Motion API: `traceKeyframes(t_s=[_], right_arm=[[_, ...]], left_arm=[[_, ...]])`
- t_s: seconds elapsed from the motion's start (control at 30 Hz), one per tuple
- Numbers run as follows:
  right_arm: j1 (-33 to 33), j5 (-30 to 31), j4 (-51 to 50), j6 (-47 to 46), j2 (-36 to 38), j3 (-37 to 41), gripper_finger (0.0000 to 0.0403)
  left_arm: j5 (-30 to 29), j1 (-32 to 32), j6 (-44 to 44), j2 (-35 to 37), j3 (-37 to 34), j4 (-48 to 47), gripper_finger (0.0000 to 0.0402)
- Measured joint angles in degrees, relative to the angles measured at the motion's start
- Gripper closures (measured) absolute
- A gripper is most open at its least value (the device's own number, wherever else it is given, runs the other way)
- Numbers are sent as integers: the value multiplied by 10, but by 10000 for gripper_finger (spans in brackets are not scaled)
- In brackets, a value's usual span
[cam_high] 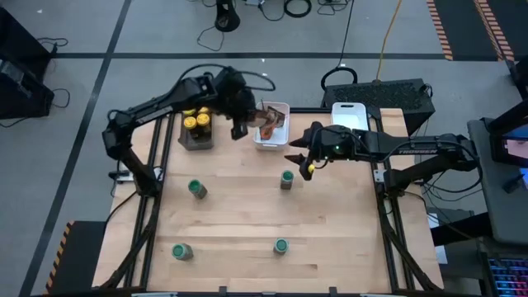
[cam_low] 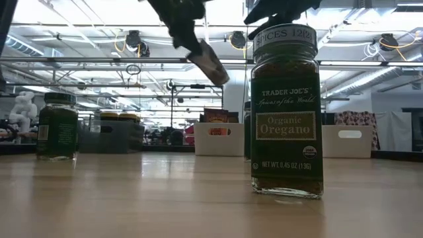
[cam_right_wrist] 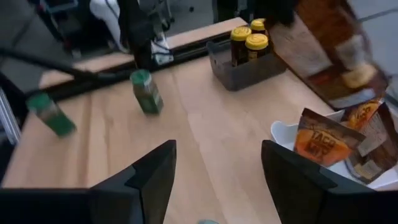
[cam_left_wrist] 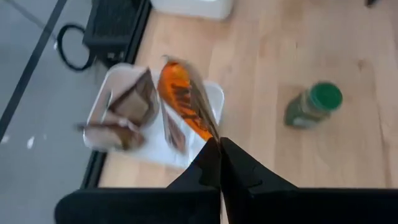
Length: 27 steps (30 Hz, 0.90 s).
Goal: Sort spices by type
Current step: Put the orange seasoning pack into the left white bin
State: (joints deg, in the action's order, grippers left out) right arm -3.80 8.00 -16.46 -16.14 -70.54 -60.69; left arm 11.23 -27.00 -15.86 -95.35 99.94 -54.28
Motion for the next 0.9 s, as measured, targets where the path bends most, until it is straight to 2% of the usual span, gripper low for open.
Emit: traceKeyframes(t_s=[0.13, 0.27, 0.6, 0.77, 0.9], right_arm=[[0, 0, 1, -57, 0, 0, 184], [0, 1, 0, -94, 0, 0, 184], [-9, 129, -40, -81, 0, 0, 184], [-46, 124, -64, -63, 0, 0, 188], [-86, 69, -65, -50, -2, 0, 227]], left_arm=[[42, -20, -31, -25, 0, 47, 401], [53, -23, -46, -59, 0, 70, 401], [56, -10, -74, -134, 0, 75, 401], [27, -10, -76, -152, 0, 77, 401], [-10, -10, -95, -160, 0, 82, 401]])
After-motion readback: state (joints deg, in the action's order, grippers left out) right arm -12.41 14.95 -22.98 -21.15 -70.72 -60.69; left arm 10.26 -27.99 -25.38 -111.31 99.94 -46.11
